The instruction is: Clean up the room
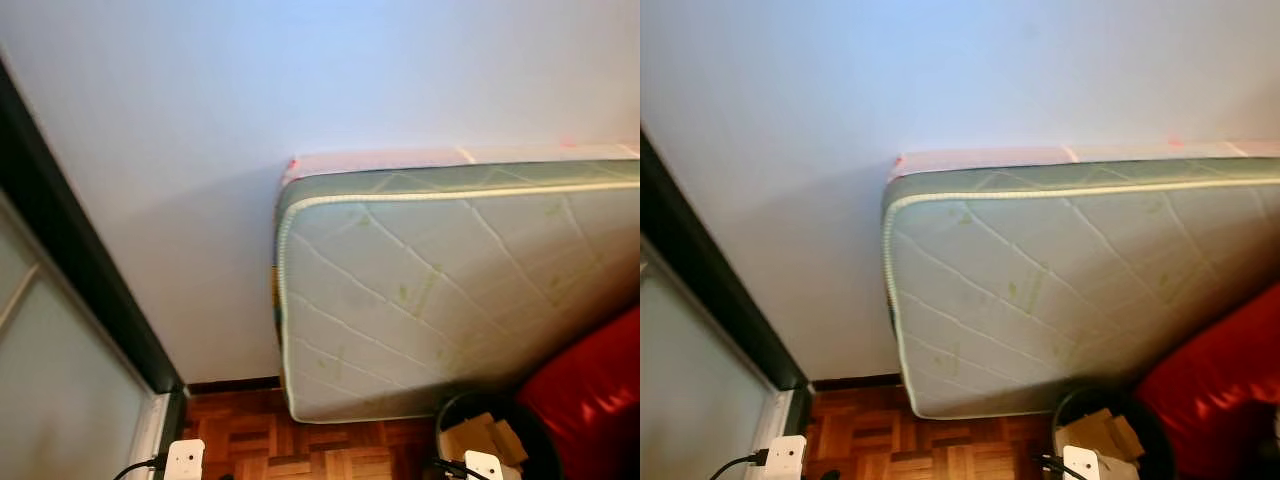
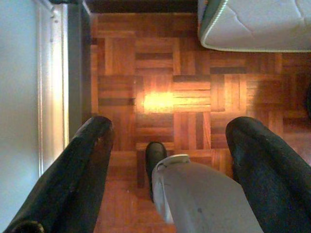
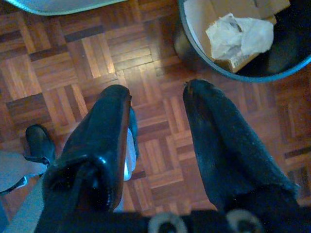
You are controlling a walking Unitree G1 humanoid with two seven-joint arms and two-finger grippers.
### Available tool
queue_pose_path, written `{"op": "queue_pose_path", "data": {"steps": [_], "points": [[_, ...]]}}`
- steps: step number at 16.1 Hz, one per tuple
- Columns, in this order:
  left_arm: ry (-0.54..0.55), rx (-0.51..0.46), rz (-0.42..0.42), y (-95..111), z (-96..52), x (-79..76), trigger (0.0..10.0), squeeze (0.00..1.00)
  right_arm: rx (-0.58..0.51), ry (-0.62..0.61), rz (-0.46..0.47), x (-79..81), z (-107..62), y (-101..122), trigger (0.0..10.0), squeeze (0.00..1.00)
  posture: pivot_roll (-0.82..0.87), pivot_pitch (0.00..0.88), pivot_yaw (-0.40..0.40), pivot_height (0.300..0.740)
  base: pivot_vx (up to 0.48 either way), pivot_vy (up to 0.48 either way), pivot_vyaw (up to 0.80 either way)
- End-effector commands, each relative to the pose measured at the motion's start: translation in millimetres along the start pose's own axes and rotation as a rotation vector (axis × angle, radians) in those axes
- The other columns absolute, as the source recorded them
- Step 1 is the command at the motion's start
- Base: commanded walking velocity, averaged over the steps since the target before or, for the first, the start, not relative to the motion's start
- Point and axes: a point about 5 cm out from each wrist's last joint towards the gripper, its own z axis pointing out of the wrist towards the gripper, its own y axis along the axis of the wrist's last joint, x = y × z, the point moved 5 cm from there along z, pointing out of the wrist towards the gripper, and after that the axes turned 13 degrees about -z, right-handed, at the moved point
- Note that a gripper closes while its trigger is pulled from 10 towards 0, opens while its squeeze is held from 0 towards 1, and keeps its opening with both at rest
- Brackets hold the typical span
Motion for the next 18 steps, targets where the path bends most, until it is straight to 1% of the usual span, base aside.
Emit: {"op": "queue_pose_path", "data": {"steps": [1, 2, 3, 4, 5, 6, 7, 12, 14, 18], "points": [[-0.012, 0.085, 0.059, -10.3, 1.4, -6.7, 10.0, 0.0, -0.128, 0.073, -0.082, -15.9, 5.2, 75.2, 10.0, 0.0, 0.1, 0.0, -0.156, 0.74, 0.0, 0.0, -0.74], [-0.013, 0.085, 0.061, -10.4, 1.4, -7.0, 10.0, 0.0, -0.128, 0.074, -0.086, -15.9, 5.1, 75.3, 10.0, 0.0, 0.1, 0.0, -0.156, 0.74, 0.0, 0.0, -0.74], [-0.013, 0.086, 0.081, -10.2, 1.4, -6.9, 10.0, 0.0, -0.127, 0.074, -0.09, -15.9, 5.1, 75.3, 10.0, 0.0, 0.1, 0.0, -0.156, 0.74, 0.0, 0.0, -0.74], [-0.013, 0.086, 0.106, -10.2, 1.4, -6.6, 10.0, 0.0, -0.126, 0.075, -0.092, -15.9, 5.1, 75.3, 10.0, 0.0, 0.1, 0.0, -0.157, 0.74, 0.0, -0.48, -0.75], [-0.015, 0.086, 0.11, -10.3, 1.3, -6.6, 10.0, 0.0, -0.126, 0.075, -0.092, -15.8, 5.1, 75.4, 10.0, 0.0, 0.1, 0.0, -0.157, 0.74, 0.0, -0.48, -0.74], [-0.013, 0.088, 0.1, -10.9, 1.2, -6.5, 10.0, 0.0, -0.126, 0.075, -0.092, -15.8, 5.1, 75.3, 10.0, 0.0, 0.1, 0.0, -0.157, 0.74, 0.0, -0.375, -0.74], [-0.007, 0.09, 0.089, -11.6, 1.1, -5.9, 10.0, 0.0, -0.126, 0.075, -0.093, -15.9, 5.1, 75.4, 10.0, 0.0, 0.11, 0.0, -0.158, 0.74, 0.0, 0.0, -0.74], [-0.007, 0.092, 0.088, -12.1, 1.0, -6.0, 10.0, 0.0, -0.123, 0.075, -0.096, -16.2, 5.2, 75.1, 10.0, 0.0, 0.1, 0.0, -0.158, 0.74, 0.0, 0.0, -0.71], [-0.007, 0.086, 0.071, -11.9, 1.0, -6.3, 10.0, 0.0, -0.123, 0.075, -0.097, -16.4, 5.1, 75.1, 10.0, 0.0, 0.1, 0.0, -0.158, 0.74, 0.0, 0.0, -0.71], [-0.008, 0.085, 0.079, -11.4, 1.0, -6.4, 10.0, 0.0, -0.124, 0.074, -0.097, -16.4, 5.1, 75.3, 10.0, 0.0, 0.1, 0.0, -0.157, 0.74, 0.0, 0.0, -0.71]]}}
